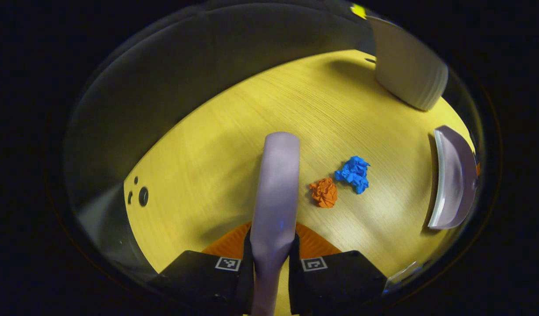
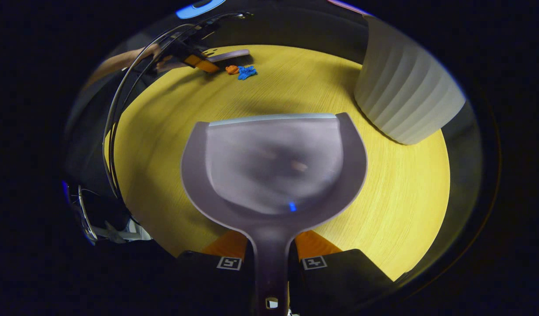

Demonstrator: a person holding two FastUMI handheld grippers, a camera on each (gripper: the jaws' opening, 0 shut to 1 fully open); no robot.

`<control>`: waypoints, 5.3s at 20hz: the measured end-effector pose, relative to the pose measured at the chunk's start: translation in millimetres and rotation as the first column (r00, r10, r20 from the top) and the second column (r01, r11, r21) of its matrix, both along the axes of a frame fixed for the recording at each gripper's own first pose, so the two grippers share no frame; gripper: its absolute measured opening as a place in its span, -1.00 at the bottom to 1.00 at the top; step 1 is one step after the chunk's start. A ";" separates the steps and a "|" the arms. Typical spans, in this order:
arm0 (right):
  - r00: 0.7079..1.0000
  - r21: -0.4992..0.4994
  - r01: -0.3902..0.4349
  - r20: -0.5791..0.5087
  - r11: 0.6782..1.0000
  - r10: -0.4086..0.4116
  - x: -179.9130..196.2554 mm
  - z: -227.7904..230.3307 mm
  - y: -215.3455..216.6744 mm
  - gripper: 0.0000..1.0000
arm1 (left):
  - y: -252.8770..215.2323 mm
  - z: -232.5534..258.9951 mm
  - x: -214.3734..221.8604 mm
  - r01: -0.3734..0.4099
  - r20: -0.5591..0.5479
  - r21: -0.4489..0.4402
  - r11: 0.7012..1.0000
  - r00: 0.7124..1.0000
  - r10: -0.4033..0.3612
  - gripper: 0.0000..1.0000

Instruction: Pick up the small broom and dustpan from the desktop, sweep the trash into the dustpan with the broom, and then empty the trash into the garbage bin.

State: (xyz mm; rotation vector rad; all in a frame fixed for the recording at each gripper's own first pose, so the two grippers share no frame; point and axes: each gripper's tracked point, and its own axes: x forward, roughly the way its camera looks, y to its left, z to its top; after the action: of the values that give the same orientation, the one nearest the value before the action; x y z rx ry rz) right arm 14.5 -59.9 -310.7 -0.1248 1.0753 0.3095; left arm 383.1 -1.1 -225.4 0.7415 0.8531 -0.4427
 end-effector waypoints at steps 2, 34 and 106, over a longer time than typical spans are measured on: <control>1.000 -0.004 -0.013 -0.005 1.000 0.013 1.3 -2.9 2.1 -0.31 | -16.3 -2.9 -1.0 0.079 -0.024 0.004 0.997 0.997 -0.079 -0.29; 0.998 0.001 0.026 0.049 1.000 -0.026 13.3 18.0 -27.0 -0.23 | -96.3 30.9 -274.3 -0.031 -0.213 -0.449 0.893 0.974 -0.073 -0.28; 0.838 -0.979 0.174 0.206 0.110 0.505 233.5 307.8 -299.3 -0.31 | 32.5 -18.3 -378.3 -0.433 -0.222 -0.625 0.649 0.896 0.384 -0.31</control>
State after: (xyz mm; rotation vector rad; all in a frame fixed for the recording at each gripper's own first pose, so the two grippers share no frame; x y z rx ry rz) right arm 248.0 -359.2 -2.9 -1.5682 0.5117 -0.3330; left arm 4.8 31.4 -243.7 -0.1478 0.8221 -0.3259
